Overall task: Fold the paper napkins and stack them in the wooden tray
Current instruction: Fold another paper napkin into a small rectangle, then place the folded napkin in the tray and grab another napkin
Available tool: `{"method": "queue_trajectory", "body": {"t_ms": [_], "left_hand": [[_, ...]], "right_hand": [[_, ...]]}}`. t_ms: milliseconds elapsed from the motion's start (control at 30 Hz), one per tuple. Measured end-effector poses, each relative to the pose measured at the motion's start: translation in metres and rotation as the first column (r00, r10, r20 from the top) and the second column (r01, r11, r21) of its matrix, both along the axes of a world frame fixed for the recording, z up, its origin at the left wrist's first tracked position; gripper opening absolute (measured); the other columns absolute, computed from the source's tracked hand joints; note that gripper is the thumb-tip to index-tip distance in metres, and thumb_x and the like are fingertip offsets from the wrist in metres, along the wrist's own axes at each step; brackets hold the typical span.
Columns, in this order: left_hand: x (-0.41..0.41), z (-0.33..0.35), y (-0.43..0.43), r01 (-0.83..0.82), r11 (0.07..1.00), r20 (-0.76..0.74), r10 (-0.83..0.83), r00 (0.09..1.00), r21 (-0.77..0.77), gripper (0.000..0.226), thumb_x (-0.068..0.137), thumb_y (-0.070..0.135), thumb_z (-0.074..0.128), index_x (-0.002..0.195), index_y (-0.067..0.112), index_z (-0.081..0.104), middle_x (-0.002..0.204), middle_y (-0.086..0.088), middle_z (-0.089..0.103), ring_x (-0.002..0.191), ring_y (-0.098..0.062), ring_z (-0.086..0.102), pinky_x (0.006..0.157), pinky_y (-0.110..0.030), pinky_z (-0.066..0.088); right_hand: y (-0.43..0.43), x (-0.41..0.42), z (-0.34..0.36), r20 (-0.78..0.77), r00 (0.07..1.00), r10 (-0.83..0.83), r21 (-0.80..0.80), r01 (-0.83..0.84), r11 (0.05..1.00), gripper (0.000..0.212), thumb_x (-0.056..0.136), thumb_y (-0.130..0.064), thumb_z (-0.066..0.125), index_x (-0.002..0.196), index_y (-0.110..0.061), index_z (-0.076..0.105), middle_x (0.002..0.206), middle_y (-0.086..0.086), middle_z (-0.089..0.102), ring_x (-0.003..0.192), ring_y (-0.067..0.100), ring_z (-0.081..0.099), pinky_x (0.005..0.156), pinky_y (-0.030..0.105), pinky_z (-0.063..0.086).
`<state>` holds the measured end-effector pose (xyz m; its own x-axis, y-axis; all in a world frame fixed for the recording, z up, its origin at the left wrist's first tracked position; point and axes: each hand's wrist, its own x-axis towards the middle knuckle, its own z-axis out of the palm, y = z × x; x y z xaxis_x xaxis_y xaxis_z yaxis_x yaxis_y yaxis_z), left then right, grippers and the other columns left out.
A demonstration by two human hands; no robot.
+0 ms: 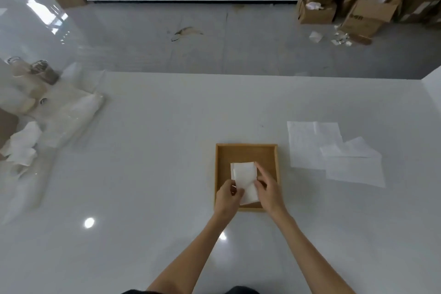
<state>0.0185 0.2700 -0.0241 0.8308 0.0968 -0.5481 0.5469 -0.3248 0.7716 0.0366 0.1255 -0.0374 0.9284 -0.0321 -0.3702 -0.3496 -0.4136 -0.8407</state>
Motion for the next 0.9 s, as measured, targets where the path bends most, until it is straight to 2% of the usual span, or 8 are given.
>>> {"method": "queue_trajectory", "body": {"t_ms": [67,133,233,333,433,633,767,900], "left_hand": [[0.010,-0.018,-0.002,0.040,0.998,-0.006,-0.040,0.999,0.040,0.031,0.098,0.012,0.059,0.127,0.019,0.051,0.089,0.005,0.063,0.080,-0.016,0.063,0.059,-0.014,0.047],[0.019,-0.034,-0.003,0.133,0.985,0.023,-0.136,0.990,0.107,0.060,0.100,0.014,0.054,0.149,0.036,0.028,0.093,0.007,0.060,0.077,-0.008,0.061,0.061,-0.014,0.045],[0.030,-0.053,-0.001,0.272,0.936,0.059,-0.292,0.955,0.222,0.076,0.103,0.017,0.049,0.154,0.054,0.005,0.108,0.005,0.052,0.075,-0.005,0.056,0.064,-0.017,0.044],[0.036,-0.063,0.000,0.330,0.906,0.029,-0.349,0.937,0.265,0.076,0.103,0.017,0.044,0.152,0.059,0.003,0.113,0.001,0.050,0.076,-0.015,0.058,0.063,-0.025,0.048],[0.035,-0.070,-0.001,0.372,0.866,0.004,-0.396,0.918,0.333,0.063,0.105,0.017,0.042,0.155,0.046,0.017,0.118,-0.001,0.048,0.083,-0.018,0.058,0.066,-0.026,0.050],[0.033,-0.075,0.002,0.353,0.868,0.037,-0.389,0.920,0.349,0.058,0.106,0.014,0.044,0.158,0.029,0.024,0.120,-0.004,0.044,0.077,-0.005,0.048,0.060,-0.007,0.037],[0.031,-0.069,0.001,0.382,0.848,0.003,-0.412,0.911,0.366,0.061,0.103,0.008,0.045,0.159,0.020,0.022,0.126,-0.012,0.042,0.078,-0.010,0.049,0.072,-0.020,0.049],[0.030,-0.062,-0.002,0.390,0.846,-0.025,-0.409,0.912,0.364,0.066,0.100,0.009,0.048,0.158,0.018,0.016,0.133,-0.012,0.037,0.090,-0.019,0.055,0.080,-0.030,0.057]], "right_hand": [[0.002,0.010,-0.018,-0.021,1.000,0.000,-0.034,-0.001,0.999,0.056,0.101,-0.008,0.053,0.151,-0.030,0.041,0.099,-0.008,0.067,0.085,0.002,0.062,0.074,0.014,0.049],[0.003,0.018,-0.032,-0.015,1.000,-0.001,-0.074,0.000,0.997,0.054,0.101,-0.010,0.055,0.150,-0.027,0.042,0.106,-0.011,0.066,0.095,0.002,0.064,0.085,0.020,0.051],[0.002,0.030,-0.051,-0.020,0.999,-0.029,-0.137,0.026,0.990,0.054,0.101,-0.008,0.055,0.151,-0.021,0.040,0.135,0.001,0.063,0.118,0.016,0.061,0.100,0.027,0.048],[0.003,0.031,-0.061,-0.048,0.999,-0.018,-0.231,0.006,0.973,0.058,0.101,-0.013,0.055,0.155,-0.022,0.034,0.141,0.003,0.058,0.124,0.019,0.059,0.102,0.038,0.051],[0.005,0.030,-0.068,-0.023,1.000,0.003,-0.280,-0.009,0.960,0.057,0.102,-0.019,0.055,0.155,-0.022,0.034,0.140,0.002,0.059,0.124,0.019,0.060,0.097,0.033,0.054],[0.008,0.026,-0.070,0.068,0.998,0.011,-0.351,0.013,0.936,0.059,0.102,-0.024,0.057,0.155,-0.025,0.033,0.126,0.001,0.066,0.109,0.017,0.066,0.078,0.028,0.055],[0.009,0.020,-0.070,0.107,0.983,0.148,-0.413,-0.091,0.906,0.054,0.104,-0.023,0.049,0.156,-0.027,0.032,0.139,0.004,0.055,0.122,0.021,0.056,0.082,0.036,0.058],[0.007,0.013,-0.068,-0.063,0.950,0.304,-0.595,-0.280,0.753,0.056,0.105,-0.036,0.042,0.157,-0.030,0.024,0.156,0.008,0.035,0.129,0.031,0.043,0.096,0.040,0.050]]}}
